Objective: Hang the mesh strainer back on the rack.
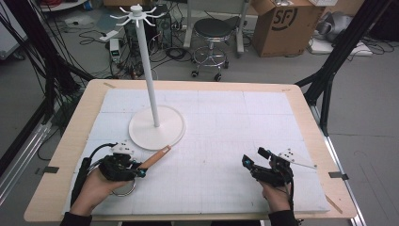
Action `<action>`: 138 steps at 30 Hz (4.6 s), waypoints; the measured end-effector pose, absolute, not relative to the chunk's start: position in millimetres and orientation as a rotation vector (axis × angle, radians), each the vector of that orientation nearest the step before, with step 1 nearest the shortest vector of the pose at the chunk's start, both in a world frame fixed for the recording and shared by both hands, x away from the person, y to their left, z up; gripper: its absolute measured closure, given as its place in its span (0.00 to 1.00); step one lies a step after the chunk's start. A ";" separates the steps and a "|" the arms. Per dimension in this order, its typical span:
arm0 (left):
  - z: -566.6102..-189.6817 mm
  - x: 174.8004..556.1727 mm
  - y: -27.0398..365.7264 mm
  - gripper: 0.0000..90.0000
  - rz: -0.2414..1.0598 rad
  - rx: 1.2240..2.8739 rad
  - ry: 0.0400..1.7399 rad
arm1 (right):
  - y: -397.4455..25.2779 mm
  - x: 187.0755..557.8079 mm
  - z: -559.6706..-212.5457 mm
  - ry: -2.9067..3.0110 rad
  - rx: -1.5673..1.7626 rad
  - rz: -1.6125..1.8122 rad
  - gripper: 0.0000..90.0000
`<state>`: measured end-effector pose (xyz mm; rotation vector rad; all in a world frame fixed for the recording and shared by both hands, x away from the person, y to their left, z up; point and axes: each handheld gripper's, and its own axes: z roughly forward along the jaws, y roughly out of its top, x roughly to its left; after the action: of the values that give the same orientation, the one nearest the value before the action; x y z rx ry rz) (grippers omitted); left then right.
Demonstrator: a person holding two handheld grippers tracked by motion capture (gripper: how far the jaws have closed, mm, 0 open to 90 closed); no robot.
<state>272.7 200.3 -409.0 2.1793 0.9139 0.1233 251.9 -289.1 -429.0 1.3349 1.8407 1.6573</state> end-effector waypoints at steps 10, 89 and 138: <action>-396.2 269.3 217.8 0.79 0.163 1.904 0.838 | -287.8 251.6 -428.7 1.842 1.334 1.657 0.16; -281.1 320.4 242.1 0.79 0.251 1.126 0.576 | -294.7 256.3 -432.9 1.820 1.349 1.707 0.16; -260.6 359.6 232.9 0.79 0.276 1.164 0.595 | -300.7 258.1 -434.0 1.773 1.354 1.734 0.16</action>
<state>359.6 232.9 -260.6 1.1636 0.5952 0.2761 258.1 -300.7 -434.0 1.3537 1.7732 1.7339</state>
